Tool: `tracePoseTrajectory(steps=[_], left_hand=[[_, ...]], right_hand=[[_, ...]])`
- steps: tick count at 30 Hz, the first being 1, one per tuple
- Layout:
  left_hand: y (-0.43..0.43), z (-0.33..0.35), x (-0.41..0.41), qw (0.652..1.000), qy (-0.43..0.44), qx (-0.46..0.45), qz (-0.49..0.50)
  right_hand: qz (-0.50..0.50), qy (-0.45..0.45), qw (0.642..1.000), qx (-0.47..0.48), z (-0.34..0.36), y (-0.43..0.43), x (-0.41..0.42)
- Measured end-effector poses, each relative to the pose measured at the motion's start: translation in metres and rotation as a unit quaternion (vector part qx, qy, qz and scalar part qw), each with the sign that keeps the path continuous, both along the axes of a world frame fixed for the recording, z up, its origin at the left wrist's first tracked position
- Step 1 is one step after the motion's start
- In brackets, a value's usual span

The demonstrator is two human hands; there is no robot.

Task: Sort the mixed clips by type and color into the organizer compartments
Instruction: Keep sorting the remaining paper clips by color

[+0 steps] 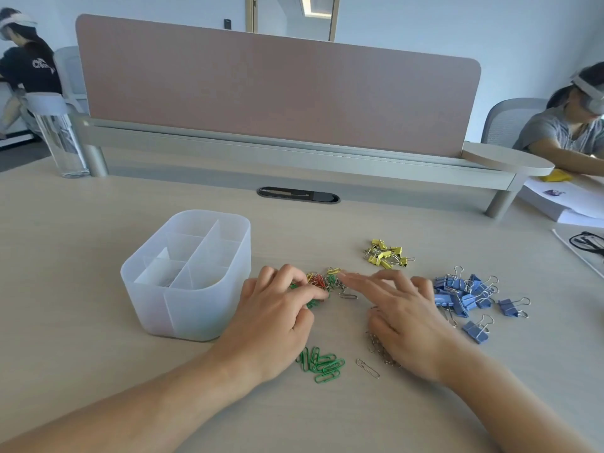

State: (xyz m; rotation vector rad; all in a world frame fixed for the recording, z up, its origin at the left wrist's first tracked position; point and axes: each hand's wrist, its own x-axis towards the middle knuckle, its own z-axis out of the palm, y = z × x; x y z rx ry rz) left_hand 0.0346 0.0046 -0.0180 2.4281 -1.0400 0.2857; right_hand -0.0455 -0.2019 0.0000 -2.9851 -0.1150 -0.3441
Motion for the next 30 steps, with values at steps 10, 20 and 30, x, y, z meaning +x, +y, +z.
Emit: tracePoseTrajectory(steps=[10,20,30], left_hand=[[-0.002,0.001,0.001,0.999,0.031,-0.012,0.008],[-0.002,0.001,0.001,1.000,0.026,-0.004,0.003],[0.000,0.007,-0.005,0.998,0.014,0.053,-0.037]], right_hand=[[0.009,-0.003,0.992,0.129,0.004,0.006,0.003],[0.013,-0.005,0.989,0.145,0.008,0.005,0.001],[0.015,0.022,0.996,0.082,0.008,0.004,0.001]])
